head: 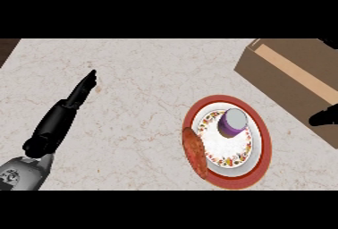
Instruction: Pick the can from the plate and place it in the cardboard box
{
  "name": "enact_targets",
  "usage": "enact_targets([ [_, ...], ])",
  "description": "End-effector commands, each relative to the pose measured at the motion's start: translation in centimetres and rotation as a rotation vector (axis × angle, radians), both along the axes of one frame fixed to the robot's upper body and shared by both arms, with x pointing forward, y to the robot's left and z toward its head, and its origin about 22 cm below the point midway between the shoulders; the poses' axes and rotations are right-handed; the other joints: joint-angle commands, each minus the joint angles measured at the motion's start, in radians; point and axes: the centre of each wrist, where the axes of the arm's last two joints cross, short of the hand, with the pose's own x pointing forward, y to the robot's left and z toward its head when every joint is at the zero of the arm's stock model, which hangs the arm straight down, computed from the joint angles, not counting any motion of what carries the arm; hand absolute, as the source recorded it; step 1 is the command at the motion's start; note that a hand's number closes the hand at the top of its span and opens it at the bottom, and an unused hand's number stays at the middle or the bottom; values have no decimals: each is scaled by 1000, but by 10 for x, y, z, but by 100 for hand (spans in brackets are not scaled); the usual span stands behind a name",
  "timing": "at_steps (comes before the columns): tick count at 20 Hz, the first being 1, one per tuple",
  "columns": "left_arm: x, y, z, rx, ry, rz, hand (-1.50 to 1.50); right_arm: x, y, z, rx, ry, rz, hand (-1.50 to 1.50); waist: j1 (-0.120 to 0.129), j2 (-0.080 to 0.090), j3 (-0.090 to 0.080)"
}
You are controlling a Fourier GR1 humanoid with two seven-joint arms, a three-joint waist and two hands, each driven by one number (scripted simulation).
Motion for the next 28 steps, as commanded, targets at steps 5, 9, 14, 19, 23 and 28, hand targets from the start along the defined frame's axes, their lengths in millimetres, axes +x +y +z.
enact_targets([
  [5, 2, 16, 0, 9, 3, 1, 0, -12, 18, 30, -479, -40, 92, -150, 0, -13, -2],
  [9, 14, 6, 4, -3, 7, -9, 0, -19, 63, 29, -651, -56, 119, -150, -6, -12, -2],
  [14, 19, 11, 12, -2, -5, 8, 0, -44, 98, 29, -786, -70, 87, -150, -12, -15, -2],
  [19, 16, 11, -9, -4, 14, -20, 0, -53, 130, 14, -876, -31, 51, -150, -8, -12, -2],
  [23, 15, -10, -3, -14, 13, -7, 0, -61, 136, 6, -898, 19, 11, -150, -8, -12, -1],
  [28, 16, 14, 1, -7, 17, -21, 0, -69, 144, -12, -916, 54, 9, -150, -7, -11, -1],
])
